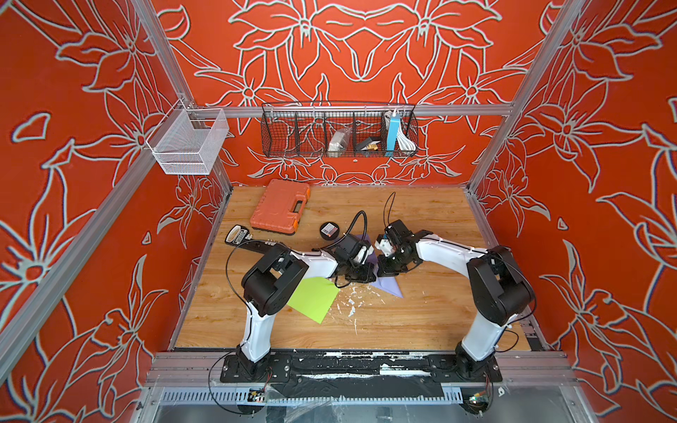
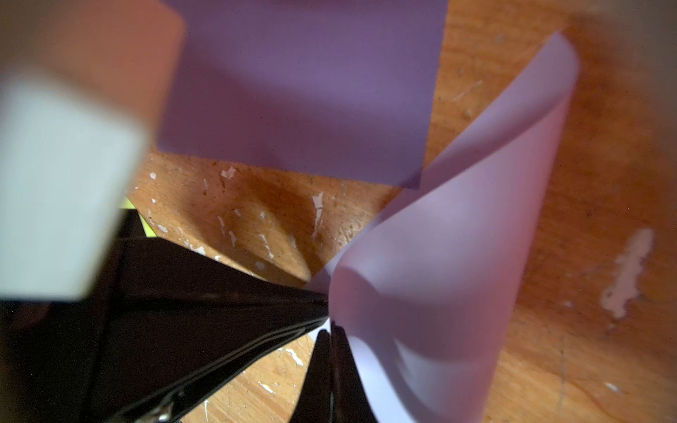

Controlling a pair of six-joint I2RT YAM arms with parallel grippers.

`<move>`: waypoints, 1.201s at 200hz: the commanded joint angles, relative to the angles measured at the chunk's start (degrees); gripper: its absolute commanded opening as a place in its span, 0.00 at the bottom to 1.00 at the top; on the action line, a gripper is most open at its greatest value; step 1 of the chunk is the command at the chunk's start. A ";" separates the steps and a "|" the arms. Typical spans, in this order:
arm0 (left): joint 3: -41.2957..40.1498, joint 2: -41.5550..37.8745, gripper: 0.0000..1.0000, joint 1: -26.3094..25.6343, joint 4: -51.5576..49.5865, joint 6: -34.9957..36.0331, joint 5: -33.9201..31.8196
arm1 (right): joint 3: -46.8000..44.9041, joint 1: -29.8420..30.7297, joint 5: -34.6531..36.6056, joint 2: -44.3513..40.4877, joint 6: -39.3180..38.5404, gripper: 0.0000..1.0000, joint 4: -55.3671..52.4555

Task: Fold the square paper diagonally
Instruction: Fold the paper at the center of the board.

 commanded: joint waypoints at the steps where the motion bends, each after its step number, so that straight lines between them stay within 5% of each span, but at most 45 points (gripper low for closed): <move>1: 0.62 -0.69 0.00 0.42 -1.80 0.91 -0.22 | -0.18 0.62 -0.29 1.69 -0.11 0.04 0.06; 155: 0.78 -0.42 0.00 0.40 -2.24 1.16 -0.92 | 1.14 1.56 3.35 3.75 -2.15 0.11 -2.50; 188: 0.78 -0.62 0.00 0.50 -2.34 1.32 -1.28 | 1.16 2.06 3.37 4.25 -2.16 0.21 -2.67; 240: 0.38 -1.99 0.00 0.91 -3.35 1.47 -3.19 | 1.49 2.35 3.46 3.52 -2.60 0.50 -4.31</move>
